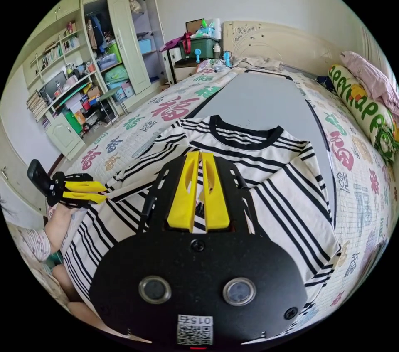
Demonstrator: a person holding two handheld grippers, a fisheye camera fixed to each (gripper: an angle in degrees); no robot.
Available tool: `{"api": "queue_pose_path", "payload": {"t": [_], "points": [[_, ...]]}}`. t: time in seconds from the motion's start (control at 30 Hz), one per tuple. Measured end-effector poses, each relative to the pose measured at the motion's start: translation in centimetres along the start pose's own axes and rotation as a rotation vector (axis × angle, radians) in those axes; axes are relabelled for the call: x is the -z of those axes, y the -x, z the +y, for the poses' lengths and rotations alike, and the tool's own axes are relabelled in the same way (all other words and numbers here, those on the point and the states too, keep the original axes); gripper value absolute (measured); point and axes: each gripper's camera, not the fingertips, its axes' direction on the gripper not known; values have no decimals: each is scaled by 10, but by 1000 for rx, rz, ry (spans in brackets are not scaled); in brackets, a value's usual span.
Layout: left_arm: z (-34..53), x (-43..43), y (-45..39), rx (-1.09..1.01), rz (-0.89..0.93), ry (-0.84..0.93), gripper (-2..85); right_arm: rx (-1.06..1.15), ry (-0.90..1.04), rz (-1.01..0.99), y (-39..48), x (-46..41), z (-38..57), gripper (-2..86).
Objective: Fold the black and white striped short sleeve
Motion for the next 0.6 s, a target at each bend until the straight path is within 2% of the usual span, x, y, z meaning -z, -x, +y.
{"api": "queue_pose_path", "payload": {"t": [0.13,0.23,0.3,0.4,0.47,0.6], "points": [[36,-3,31,133,5,-46,59,-47,35,-16,-17,11,1,8],[57,-13,39,139,-87,-27,63,-89,34,76,-20,25,-2,17],[66,-24,41,127,-88,-6,64,-50,-14,56,-9,44,-4,25],[75,-46,42,87,-100,69,64,191,-44,-151,39,74,-13,43],[82,-65,43,53,-161,133,64,435,111,-307,94,77,-18,61],[95,-82,42,1,-208,177,47,739,348,-381,163,65,-1,83]]}}
